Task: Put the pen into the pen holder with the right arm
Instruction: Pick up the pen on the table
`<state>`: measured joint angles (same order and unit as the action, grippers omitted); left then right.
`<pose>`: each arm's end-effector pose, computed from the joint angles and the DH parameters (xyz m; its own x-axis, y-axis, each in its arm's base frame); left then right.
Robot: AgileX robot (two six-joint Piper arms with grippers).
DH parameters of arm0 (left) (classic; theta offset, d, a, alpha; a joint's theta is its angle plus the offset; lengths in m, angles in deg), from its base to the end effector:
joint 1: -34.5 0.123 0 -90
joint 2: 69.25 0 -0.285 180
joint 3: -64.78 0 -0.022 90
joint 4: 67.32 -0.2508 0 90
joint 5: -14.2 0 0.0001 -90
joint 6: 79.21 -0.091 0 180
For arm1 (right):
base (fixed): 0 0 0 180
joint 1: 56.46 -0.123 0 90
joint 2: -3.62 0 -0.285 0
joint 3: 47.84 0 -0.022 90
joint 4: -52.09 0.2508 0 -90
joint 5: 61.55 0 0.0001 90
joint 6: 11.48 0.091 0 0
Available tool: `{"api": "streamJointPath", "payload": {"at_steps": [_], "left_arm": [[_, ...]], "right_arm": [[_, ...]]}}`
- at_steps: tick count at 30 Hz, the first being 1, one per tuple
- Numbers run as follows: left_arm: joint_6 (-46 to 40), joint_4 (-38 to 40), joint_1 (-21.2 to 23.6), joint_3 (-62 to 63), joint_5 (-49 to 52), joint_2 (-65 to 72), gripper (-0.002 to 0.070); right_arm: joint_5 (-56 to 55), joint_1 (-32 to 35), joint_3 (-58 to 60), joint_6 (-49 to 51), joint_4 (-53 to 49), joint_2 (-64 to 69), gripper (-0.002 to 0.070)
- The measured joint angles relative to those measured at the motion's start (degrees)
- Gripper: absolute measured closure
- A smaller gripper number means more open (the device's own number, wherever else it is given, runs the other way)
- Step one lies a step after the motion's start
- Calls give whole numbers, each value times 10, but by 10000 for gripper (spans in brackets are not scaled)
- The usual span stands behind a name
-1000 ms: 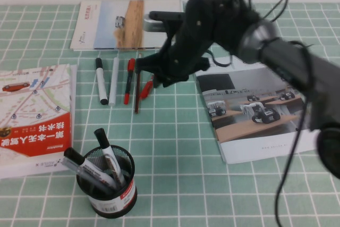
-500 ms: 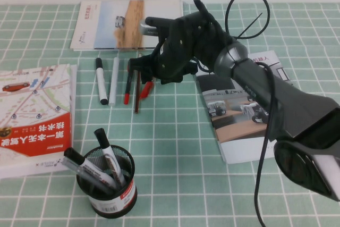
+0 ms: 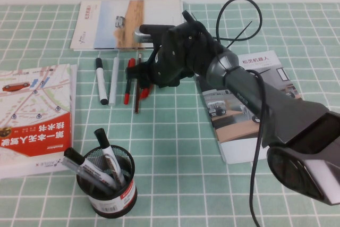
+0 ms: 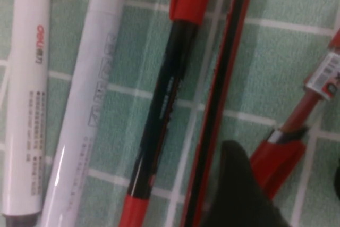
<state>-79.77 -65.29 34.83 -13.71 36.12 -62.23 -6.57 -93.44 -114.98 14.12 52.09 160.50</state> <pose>0.0522 -0.0009 0.1721 -0.2994 -0.0248 -0.9538 -0.0001 0.9997 -0.0260 0.4516 0.3400 0.1837 -0.8480 -0.0977 -0.5209 -0.2607 0.9326 0.2496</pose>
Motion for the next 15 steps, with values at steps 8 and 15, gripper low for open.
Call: {"api": "streamJointPath", "payload": {"at_steps": [8, 15], "left_arm": [[0, 0, 0, 0, 0, 0, 679], [0, 0, 0, 0, 0, 0, 679]], "right_arm": [[27, -8, -5, -12, -39, 3, 341], [60, -8, -7, -29, -54, 3, 509]]}}
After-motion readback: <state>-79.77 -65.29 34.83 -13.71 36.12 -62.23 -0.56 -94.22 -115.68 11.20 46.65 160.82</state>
